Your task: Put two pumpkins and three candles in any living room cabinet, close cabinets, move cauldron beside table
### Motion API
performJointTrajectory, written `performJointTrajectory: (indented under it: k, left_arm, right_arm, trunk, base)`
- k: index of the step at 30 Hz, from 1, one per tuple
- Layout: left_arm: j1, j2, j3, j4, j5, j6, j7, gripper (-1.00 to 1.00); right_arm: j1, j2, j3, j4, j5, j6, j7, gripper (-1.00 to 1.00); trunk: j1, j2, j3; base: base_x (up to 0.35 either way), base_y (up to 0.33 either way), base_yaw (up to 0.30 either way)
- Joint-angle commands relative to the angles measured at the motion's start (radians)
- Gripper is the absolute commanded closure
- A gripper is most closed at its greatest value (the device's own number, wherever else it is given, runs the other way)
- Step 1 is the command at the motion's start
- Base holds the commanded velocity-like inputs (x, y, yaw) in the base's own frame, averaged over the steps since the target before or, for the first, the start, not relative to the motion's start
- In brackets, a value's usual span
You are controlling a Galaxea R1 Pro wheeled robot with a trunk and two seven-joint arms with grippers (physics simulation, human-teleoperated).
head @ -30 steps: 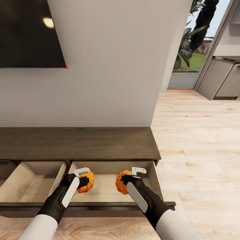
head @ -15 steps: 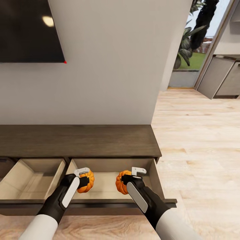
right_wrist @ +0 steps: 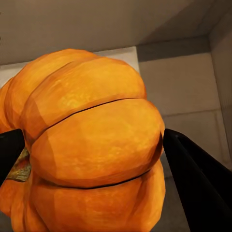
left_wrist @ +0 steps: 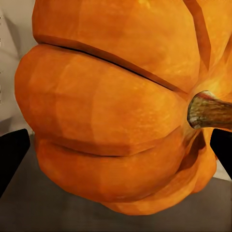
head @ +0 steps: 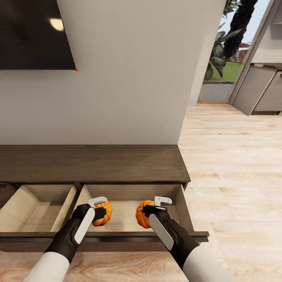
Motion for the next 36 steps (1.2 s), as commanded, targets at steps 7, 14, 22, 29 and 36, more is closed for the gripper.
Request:
performJointTrajectory:
  k: [7, 14, 22, 29, 36]
  left_arm:
    - [0.000, -0.002, -0.003, 0.005, 0.010, 0.002, 0.010, 1.00]
    - [0.000, -0.002, -0.003, 0.006, 0.009, 0.002, 0.010, 1.00]
    - [0.000, -0.002, -0.002, 0.003, 0.008, 0.002, 0.020, 1.00]
    - [0.000, -0.003, -0.002, 0.008, 0.015, 0.004, 0.022, 1.00]
    - [-0.001, -0.004, -0.002, 0.011, 0.019, 0.005, 0.022, 1.00]
  right_arm:
    - [-0.001, 0.000, 0.003, -0.002, -0.007, 0.003, -0.008, 1.00]
    - [-0.001, 0.000, 0.003, -0.002, -0.007, 0.003, -0.007, 1.00]
    - [-0.001, 0.000, 0.003, -0.001, -0.009, 0.003, -0.005, 1.00]
    - [-0.001, 0.000, 0.003, 0.001, -0.012, 0.005, -0.003, 1.00]
    - [-0.001, -0.002, 0.003, 0.003, -0.009, 0.005, -0.002, 1.00]
  trunk:
    - [0.000, 0.000, -0.001]
    - [0.000, 0.000, -0.001]
    - [0.004, -0.007, -0.004]
    - [0.031, -0.056, -0.026]
    - [0.057, -0.105, -0.048]
  base:
    - [0.104, 0.000, 0.000]
    - [0.135, 0.000, 0.000]
    - [0.071, 0.000, 0.000]
    - [0.001, 0.000, 0.000]
    - [0.000, 0.000, 0.000]
